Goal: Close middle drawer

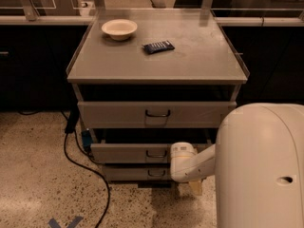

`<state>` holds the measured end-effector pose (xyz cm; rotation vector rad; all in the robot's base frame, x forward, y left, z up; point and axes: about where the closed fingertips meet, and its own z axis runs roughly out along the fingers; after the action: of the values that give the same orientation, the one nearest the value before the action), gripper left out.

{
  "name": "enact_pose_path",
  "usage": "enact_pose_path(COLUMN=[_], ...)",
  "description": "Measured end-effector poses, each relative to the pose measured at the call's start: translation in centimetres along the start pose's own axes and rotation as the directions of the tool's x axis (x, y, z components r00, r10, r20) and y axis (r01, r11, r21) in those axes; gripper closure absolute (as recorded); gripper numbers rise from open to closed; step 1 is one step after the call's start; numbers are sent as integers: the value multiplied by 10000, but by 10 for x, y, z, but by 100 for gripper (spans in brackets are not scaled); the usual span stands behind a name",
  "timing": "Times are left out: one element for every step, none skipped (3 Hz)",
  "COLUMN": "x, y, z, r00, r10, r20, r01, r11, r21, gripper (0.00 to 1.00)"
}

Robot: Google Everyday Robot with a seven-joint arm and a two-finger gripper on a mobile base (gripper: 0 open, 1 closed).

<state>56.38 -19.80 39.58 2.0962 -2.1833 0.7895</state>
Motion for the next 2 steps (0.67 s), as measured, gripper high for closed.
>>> enact_pose_path(x=[-7, -23], y=[-3, -26], z=[3, 7], r00=[9998, 9979], r10=[-121, -517], r20=[167, 386], r01=[119, 494], r11=[9999, 9971], r21=[119, 580], gripper=[0, 0])
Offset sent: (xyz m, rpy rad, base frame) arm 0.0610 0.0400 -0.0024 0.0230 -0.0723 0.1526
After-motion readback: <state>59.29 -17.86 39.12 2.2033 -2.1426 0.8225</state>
